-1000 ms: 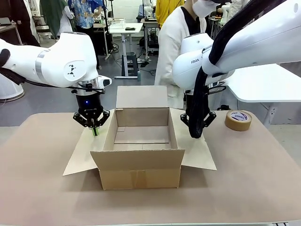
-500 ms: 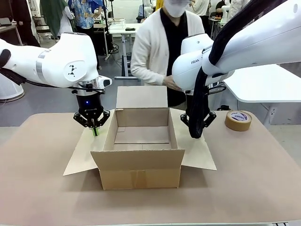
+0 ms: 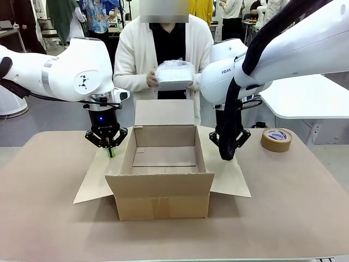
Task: Wrap the clocks to prevent damage.
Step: Once the human has placed the objects inside and stepped back, release both hands from the side flaps of the Package Box.
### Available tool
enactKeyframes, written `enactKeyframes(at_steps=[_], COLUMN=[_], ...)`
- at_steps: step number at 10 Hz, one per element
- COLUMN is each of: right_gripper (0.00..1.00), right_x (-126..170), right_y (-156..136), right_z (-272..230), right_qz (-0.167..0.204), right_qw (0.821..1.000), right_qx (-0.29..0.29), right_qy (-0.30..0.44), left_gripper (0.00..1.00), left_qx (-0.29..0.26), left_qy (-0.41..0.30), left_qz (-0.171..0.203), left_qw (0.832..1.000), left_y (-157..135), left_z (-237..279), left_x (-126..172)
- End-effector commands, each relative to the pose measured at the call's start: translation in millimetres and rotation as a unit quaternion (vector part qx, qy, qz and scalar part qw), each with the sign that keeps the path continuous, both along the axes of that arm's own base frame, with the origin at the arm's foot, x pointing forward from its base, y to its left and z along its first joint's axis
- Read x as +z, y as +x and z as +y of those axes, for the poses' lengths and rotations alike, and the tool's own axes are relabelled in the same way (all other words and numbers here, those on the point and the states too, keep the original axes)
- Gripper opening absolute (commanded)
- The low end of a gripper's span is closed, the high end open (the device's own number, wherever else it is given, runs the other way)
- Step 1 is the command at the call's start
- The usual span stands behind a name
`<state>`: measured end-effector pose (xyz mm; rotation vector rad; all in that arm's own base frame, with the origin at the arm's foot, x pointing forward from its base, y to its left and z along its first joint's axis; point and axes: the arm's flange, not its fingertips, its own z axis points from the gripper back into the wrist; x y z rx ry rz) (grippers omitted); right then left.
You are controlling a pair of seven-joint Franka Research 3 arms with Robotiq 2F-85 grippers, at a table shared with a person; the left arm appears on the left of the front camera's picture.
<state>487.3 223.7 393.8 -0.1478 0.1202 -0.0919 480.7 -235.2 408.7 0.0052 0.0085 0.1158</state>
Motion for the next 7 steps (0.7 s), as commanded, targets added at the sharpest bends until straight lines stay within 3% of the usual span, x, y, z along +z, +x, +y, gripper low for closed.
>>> enactKeyframes(at_steps=[1,7], right_gripper=[0.01,0.01], right_x=[0.0,0.0], right_y=[-1.0,-1.0], right_z=[-0.6,-0.6], right_qz=[-0.004,-0.004], right_qw=[1.000,1.000], right_qx=[0.000,0.000], right_qy=[0.002,0.002], left_gripper=[0.00,0.00], left_qx=[0.000,0.000], left_qy=[0.000,0.000], left_qz=[0.000,0.000], left_qw=[1.000,1.000], left_y=[-0.2,-0.2], left_z=[0.2,0.2], left_x=[-0.5,-0.5])
